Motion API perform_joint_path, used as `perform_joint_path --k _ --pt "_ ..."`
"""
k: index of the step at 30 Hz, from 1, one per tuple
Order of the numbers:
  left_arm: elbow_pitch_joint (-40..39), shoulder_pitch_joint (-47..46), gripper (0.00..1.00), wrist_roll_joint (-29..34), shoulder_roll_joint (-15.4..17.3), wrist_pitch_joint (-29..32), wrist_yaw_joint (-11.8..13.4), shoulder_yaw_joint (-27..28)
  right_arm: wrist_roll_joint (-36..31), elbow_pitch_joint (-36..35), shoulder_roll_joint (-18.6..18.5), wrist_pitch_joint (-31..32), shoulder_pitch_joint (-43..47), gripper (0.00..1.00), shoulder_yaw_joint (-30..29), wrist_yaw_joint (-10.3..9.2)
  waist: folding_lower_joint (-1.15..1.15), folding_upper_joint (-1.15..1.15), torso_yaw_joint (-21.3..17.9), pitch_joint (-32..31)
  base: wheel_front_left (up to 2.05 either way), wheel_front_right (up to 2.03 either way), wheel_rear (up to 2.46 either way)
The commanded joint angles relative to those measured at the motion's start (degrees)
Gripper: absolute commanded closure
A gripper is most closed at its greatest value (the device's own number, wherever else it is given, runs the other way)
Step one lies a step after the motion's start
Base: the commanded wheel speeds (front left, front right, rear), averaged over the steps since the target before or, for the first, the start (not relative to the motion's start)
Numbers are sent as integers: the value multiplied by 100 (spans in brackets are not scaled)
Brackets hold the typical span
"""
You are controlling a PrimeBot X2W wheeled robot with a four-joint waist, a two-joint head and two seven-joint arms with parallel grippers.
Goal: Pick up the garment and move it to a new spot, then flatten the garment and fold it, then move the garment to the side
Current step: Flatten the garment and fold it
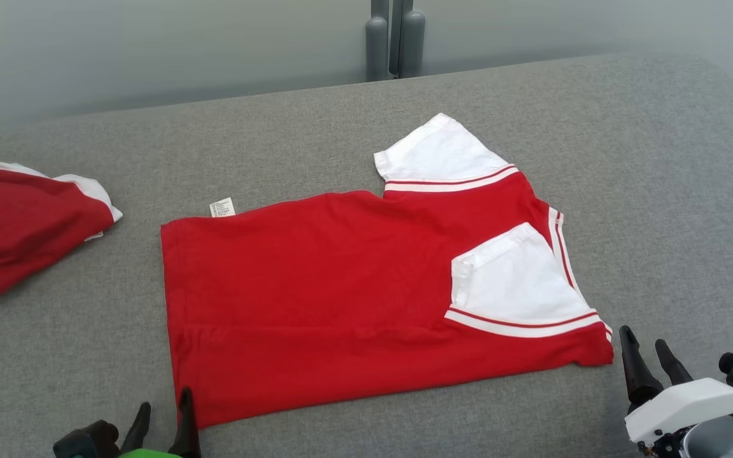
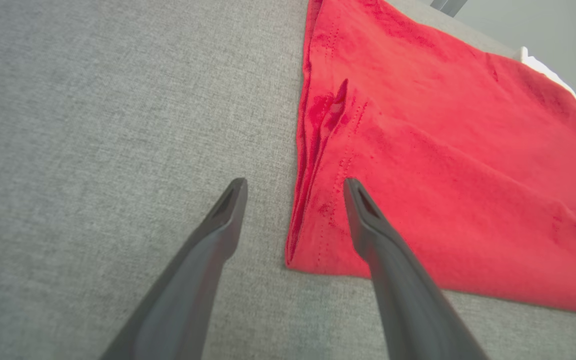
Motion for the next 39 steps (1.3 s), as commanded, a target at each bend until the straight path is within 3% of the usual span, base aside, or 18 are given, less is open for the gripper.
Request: perform_joint_path --k 1,7,9,15,28,39 --pt "-40 -88 0 84 82 33 35 2 -58 -89 -10 40 65 0 -38 -2 0 0 -28 -16 0 0 0" --pt "-143 -595 0 277 431 338 24 -56 -189 -498 -9 242 -8 0 -30 -2 0 0 -79 -5 0 0 0" --pt "-117 -1108 0 440 716 728 -12 -134 -246 -774 -48 369 -89 0 67 -2 0 0 -130 86 0 0 0" --pt "220 -2143 0 641 1061 1293 -144 -258 -187 -1138 -177 506 -290 0 329 -2 0 0 -249 394 0 0 0" --pt "1566 -3822 0 829 1080 2076 -382 -506 -25 -1279 -414 458 -604 0 630 -1 0 0 -450 981 0 0 0" --pt "2221 -4382 0 913 1066 2482 -555 -736 59 -1212 -495 385 -659 0 700 -2 0 0 -491 1113 0 0 0"
